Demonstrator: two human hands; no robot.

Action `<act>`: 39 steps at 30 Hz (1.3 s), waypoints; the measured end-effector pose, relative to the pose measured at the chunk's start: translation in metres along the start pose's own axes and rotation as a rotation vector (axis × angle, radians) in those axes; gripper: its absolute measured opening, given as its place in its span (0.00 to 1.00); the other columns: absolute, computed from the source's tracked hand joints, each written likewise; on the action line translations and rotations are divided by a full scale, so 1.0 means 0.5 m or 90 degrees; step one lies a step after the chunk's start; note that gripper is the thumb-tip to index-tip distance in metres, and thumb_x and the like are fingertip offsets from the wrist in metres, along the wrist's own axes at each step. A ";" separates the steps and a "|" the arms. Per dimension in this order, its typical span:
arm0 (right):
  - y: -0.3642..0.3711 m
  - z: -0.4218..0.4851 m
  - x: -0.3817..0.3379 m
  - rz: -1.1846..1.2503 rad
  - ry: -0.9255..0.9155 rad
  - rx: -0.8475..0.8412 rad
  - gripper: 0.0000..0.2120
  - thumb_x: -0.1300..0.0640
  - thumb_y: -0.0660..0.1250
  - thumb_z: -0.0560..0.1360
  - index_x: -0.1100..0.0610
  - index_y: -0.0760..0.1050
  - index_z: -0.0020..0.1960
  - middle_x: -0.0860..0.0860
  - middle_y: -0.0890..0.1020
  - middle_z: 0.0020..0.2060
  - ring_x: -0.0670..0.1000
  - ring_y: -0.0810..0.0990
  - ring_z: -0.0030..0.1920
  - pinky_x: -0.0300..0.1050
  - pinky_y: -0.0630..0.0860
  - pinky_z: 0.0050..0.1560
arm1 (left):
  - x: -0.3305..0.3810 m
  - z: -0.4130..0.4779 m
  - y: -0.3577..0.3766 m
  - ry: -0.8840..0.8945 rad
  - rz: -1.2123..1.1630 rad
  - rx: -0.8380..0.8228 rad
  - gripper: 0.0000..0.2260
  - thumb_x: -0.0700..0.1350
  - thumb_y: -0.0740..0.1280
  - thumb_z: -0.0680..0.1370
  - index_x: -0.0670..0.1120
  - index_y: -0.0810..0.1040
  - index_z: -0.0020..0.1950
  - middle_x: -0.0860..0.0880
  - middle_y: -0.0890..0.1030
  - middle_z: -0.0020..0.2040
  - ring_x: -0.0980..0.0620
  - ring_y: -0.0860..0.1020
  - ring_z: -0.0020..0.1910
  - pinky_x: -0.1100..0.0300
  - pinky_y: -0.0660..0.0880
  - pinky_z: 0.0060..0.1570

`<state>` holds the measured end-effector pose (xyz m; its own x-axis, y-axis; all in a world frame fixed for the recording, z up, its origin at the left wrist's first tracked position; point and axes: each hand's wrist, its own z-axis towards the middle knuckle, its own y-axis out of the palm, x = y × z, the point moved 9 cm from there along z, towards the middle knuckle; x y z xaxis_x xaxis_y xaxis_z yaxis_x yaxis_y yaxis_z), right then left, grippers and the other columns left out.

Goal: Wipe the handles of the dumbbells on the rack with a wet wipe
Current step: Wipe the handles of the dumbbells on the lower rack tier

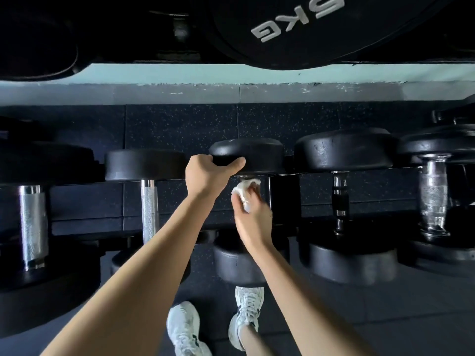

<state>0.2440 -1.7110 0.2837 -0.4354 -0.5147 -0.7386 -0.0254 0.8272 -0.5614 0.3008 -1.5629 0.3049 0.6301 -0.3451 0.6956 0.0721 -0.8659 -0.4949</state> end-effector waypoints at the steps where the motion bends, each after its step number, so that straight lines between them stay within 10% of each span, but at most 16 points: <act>1: -0.005 0.007 0.007 0.102 0.062 0.038 0.09 0.52 0.65 0.77 0.56 0.80 0.43 0.50 0.83 0.37 0.48 0.82 0.39 0.38 0.72 0.41 | -0.002 0.003 0.000 -0.009 -0.012 -0.001 0.20 0.55 0.77 0.66 0.38 0.77 0.35 0.51 0.67 0.24 0.54 0.64 0.25 0.60 0.59 0.25; 7: -0.011 0.042 0.030 0.222 0.183 0.120 0.07 0.59 0.71 0.73 0.62 0.82 0.47 0.46 0.79 0.30 0.40 0.77 0.32 0.31 0.72 0.36 | -0.009 0.010 0.003 -0.006 -0.038 -0.006 0.21 0.55 0.78 0.65 0.40 0.75 0.33 0.51 0.66 0.24 0.55 0.63 0.24 0.61 0.58 0.25; 16: 0.035 0.106 0.087 0.371 0.295 -0.328 0.12 0.61 0.67 0.74 0.56 0.83 0.34 0.50 0.83 0.31 0.48 0.78 0.35 0.40 0.69 0.36 | -0.010 0.022 0.006 0.001 -0.031 -0.021 0.25 0.55 0.79 0.63 0.43 0.66 0.28 0.51 0.64 0.24 0.52 0.62 0.25 0.59 0.58 0.27; 27: 0.026 0.064 -0.014 -0.387 -0.077 0.221 0.20 0.46 0.62 0.74 0.64 0.78 0.43 0.54 0.79 0.23 0.53 0.77 0.21 0.37 0.68 0.21 | 0.000 0.022 -0.001 0.013 0.020 -0.024 0.27 0.56 0.78 0.64 0.44 0.63 0.25 0.52 0.63 0.23 0.54 0.62 0.22 0.64 0.57 0.21; 33: -0.001 0.081 0.023 -0.092 -0.065 0.193 0.11 0.57 0.68 0.74 0.65 0.81 0.41 0.58 0.78 0.24 0.53 0.76 0.24 0.42 0.69 0.25 | 0.010 0.019 -0.005 0.021 0.053 -0.032 0.26 0.56 0.77 0.65 0.44 0.63 0.25 0.51 0.65 0.24 0.55 0.64 0.23 0.64 0.59 0.21; 36: 0.012 0.092 0.081 0.315 0.151 0.029 0.08 0.56 0.70 0.74 0.60 0.81 0.40 0.47 0.81 0.27 0.40 0.77 0.27 0.33 0.72 0.31 | 0.010 0.018 -0.006 0.008 0.048 -0.033 0.27 0.55 0.78 0.64 0.45 0.61 0.25 0.51 0.65 0.24 0.54 0.64 0.24 0.62 0.59 0.24; 39: 0.014 0.098 0.088 0.394 0.228 -0.050 0.07 0.57 0.69 0.74 0.61 0.80 0.41 0.44 0.80 0.26 0.37 0.77 0.25 0.29 0.72 0.28 | 0.008 0.017 -0.004 -0.005 0.031 -0.031 0.27 0.55 0.78 0.64 0.45 0.61 0.25 0.51 0.65 0.24 0.54 0.64 0.23 0.62 0.61 0.25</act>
<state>0.2685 -1.7390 0.2291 -0.6594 0.1487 -0.7369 0.2627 0.9640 -0.0406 0.3099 -1.5594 0.3042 0.6378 -0.3842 0.6675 0.0045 -0.8648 -0.5020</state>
